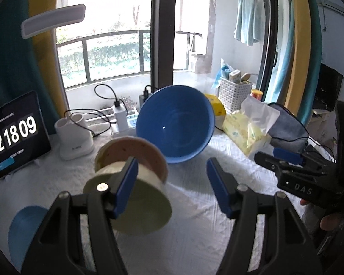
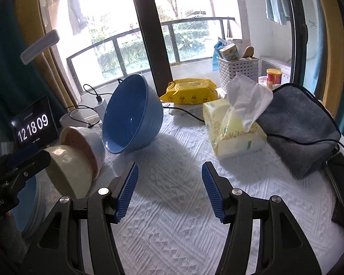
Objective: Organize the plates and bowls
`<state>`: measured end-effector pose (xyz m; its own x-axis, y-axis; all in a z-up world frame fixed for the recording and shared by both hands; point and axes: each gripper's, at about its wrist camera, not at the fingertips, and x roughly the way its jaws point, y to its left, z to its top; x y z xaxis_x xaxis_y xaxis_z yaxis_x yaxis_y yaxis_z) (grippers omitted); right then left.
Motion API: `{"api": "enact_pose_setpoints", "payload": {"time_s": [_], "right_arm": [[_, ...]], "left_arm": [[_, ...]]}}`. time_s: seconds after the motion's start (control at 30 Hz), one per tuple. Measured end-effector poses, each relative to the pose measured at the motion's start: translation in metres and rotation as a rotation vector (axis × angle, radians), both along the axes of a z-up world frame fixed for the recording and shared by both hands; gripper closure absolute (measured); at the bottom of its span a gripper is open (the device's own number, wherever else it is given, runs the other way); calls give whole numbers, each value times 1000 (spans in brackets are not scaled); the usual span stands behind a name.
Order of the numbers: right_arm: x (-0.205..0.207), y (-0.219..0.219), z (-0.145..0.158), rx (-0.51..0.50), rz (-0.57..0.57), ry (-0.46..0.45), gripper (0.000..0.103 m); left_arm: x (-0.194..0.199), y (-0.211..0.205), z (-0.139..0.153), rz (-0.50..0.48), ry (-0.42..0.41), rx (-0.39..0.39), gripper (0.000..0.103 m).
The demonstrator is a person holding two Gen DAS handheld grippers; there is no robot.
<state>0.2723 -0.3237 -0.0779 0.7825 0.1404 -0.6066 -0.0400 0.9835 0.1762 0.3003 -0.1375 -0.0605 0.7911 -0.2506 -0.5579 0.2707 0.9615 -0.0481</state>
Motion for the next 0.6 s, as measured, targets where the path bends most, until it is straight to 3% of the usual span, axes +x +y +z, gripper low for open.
{"api": "enact_pose_setpoints", "payload": {"time_s": [0.6], "right_arm": [[78, 19, -3, 24, 43, -3, 42]], "left_arm": [[47, 5, -7, 44, 14, -42, 39]]}}
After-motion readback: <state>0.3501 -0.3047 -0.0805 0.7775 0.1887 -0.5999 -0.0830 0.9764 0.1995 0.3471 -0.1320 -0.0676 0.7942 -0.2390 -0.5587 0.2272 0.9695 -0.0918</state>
